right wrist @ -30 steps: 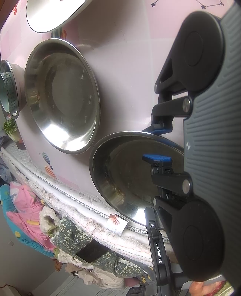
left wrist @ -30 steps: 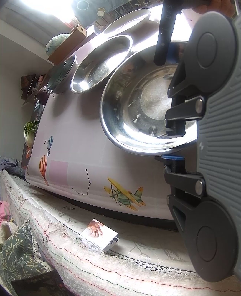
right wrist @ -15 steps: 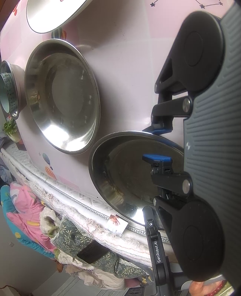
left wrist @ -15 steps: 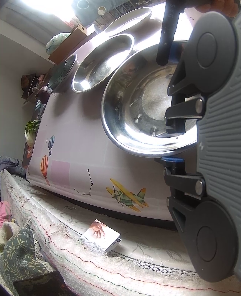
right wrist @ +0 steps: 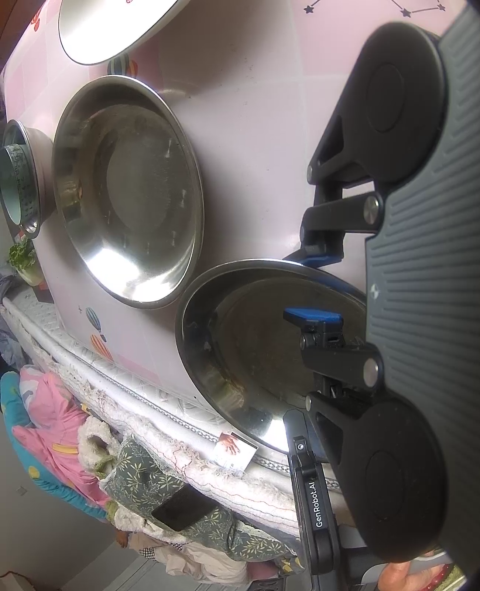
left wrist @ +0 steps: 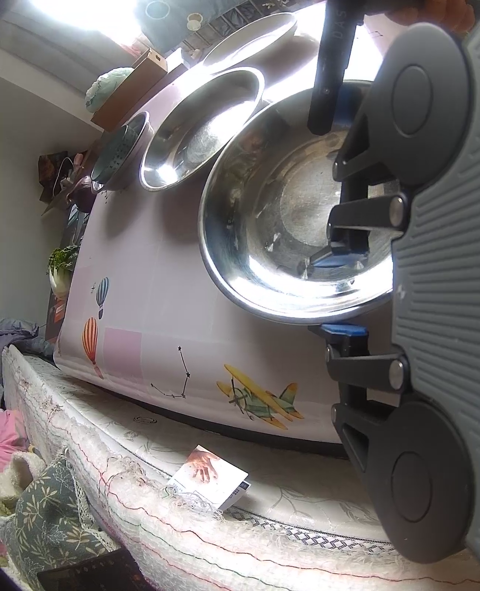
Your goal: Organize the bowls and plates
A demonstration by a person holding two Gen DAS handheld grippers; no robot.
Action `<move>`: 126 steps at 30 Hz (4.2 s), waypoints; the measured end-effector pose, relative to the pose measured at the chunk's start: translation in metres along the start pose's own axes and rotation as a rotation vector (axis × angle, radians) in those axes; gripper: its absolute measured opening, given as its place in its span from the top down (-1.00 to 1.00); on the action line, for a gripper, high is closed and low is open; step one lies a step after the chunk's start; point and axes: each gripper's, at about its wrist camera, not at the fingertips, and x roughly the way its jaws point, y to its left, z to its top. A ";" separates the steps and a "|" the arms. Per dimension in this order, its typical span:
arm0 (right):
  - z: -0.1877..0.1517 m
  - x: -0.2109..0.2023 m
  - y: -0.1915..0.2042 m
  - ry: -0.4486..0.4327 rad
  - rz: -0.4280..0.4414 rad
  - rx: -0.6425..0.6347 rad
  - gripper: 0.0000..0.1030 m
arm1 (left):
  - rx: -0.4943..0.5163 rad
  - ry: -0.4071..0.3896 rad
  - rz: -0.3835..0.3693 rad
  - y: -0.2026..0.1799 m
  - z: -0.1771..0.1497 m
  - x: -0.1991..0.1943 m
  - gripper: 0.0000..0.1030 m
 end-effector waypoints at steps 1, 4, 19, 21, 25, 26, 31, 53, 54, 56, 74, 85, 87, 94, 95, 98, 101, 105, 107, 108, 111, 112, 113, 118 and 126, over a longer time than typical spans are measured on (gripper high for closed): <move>0.000 0.000 0.000 0.000 -0.001 -0.002 0.55 | -0.001 -0.002 0.000 0.000 0.000 0.000 0.41; -0.001 -0.001 0.001 0.000 -0.002 -0.009 0.55 | -0.005 -0.007 -0.004 0.001 0.000 -0.001 0.41; 0.001 -0.008 0.007 -0.011 0.000 -0.055 0.55 | 0.005 -0.030 -0.001 0.001 -0.003 -0.011 0.41; 0.002 -0.009 0.007 -0.014 0.006 -0.057 0.55 | 0.009 -0.037 0.003 0.000 -0.002 -0.014 0.41; 0.002 -0.012 0.008 -0.021 0.013 -0.057 0.55 | 0.016 -0.051 0.013 -0.002 -0.001 -0.018 0.41; 0.002 -0.013 0.008 -0.023 0.014 -0.058 0.55 | 0.016 -0.053 0.014 -0.003 -0.001 -0.019 0.41; 0.003 -0.018 0.008 -0.037 0.019 -0.057 0.55 | 0.024 -0.067 0.013 -0.007 0.002 -0.025 0.41; 0.021 -0.044 -0.002 -0.111 0.014 -0.045 0.55 | 0.066 -0.114 -0.012 -0.031 0.026 -0.031 0.41; 0.022 -0.046 -0.003 -0.115 0.012 -0.043 0.55 | 0.072 -0.117 -0.015 -0.033 0.029 -0.031 0.41; 0.028 -0.049 -0.008 -0.126 0.009 -0.032 0.55 | 0.082 -0.120 -0.020 -0.039 0.035 -0.029 0.41; 0.077 -0.064 -0.075 -0.182 -0.109 0.059 0.55 | 0.145 -0.039 -0.142 -0.102 0.097 0.037 0.41; 0.104 -0.039 -0.105 -0.129 -0.144 0.069 0.54 | 0.145 0.014 -0.132 -0.115 0.118 0.076 0.41; 0.106 -0.034 -0.107 -0.123 -0.143 0.068 0.54 | 0.145 0.015 -0.129 -0.116 0.121 0.077 0.39; 0.113 -0.023 -0.105 -0.108 -0.159 0.047 0.52 | 0.157 0.010 -0.114 -0.117 0.125 0.079 0.30; 0.113 -0.022 -0.105 -0.105 -0.155 0.055 0.50 | 0.161 0.008 -0.104 -0.117 0.125 0.079 0.28; 0.115 -0.020 -0.104 -0.110 -0.157 0.061 0.39 | 0.154 0.010 -0.105 -0.114 0.125 0.080 0.20; 0.118 -0.020 -0.102 -0.124 -0.163 0.064 0.24 | 0.153 -0.002 -0.105 -0.113 0.126 0.076 0.11; 0.121 -0.019 -0.101 -0.126 -0.168 0.073 0.14 | 0.152 -0.018 -0.103 -0.112 0.126 0.072 0.04; 0.121 -0.019 -0.100 -0.131 -0.170 0.076 0.08 | 0.148 -0.026 -0.102 -0.111 0.126 0.070 0.00; 0.122 -0.020 -0.100 -0.135 -0.171 0.075 0.04 | 0.146 -0.030 -0.100 -0.111 0.125 0.069 -0.03; 0.124 -0.023 -0.098 -0.153 -0.200 0.067 -0.16 | 0.136 -0.039 -0.099 -0.109 0.124 0.066 -0.04; 0.125 -0.024 -0.097 -0.160 -0.219 0.060 -0.21 | 0.131 -0.043 -0.099 -0.108 0.124 0.065 -0.06; 0.126 -0.025 -0.097 -0.171 -0.230 0.051 -0.28 | 0.127 -0.048 -0.099 -0.107 0.123 0.063 -0.06; 0.129 -0.035 -0.097 -0.197 -0.252 0.046 -0.36 | 0.106 -0.059 -0.100 -0.103 0.121 0.057 -0.09; 0.115 -0.056 -0.102 -0.240 -0.235 0.079 -0.39 | 0.089 -0.083 -0.106 -0.097 0.119 0.045 -0.11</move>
